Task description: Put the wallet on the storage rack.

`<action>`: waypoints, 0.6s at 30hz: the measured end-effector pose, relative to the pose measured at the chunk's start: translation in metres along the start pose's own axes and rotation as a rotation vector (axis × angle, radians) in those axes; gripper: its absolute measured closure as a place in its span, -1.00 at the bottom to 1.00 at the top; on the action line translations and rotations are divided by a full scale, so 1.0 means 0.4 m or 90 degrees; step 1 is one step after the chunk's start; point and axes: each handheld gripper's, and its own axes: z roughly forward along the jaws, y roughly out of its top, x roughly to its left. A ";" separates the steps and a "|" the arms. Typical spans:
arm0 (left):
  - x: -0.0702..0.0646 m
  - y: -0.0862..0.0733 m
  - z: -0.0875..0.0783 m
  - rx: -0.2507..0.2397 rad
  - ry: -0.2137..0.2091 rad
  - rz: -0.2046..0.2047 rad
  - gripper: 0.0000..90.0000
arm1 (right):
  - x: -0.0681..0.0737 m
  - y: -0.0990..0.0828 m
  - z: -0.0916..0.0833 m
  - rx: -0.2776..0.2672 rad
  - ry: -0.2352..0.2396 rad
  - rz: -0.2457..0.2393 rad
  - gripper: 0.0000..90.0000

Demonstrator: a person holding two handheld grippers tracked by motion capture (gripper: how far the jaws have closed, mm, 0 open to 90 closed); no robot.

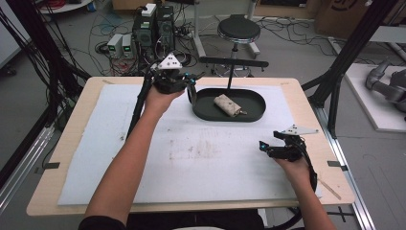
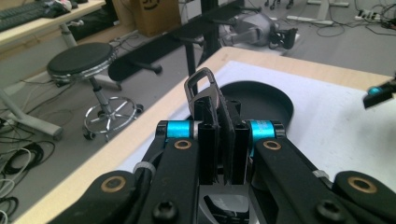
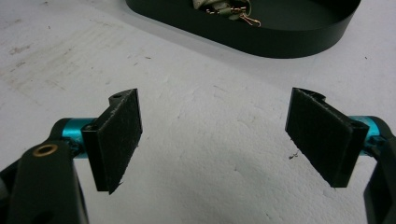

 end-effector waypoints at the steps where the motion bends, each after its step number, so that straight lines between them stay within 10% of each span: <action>1: 0.004 0.009 0.006 0.002 0.003 0.002 0.91 | 0.000 0.000 0.000 0.000 0.000 0.000 -0.58; 18: 0.049 0.022 0.103 0.041 0.039 -0.007 0.91 | -0.007 -0.002 0.001 0.003 0.003 0.007 -0.58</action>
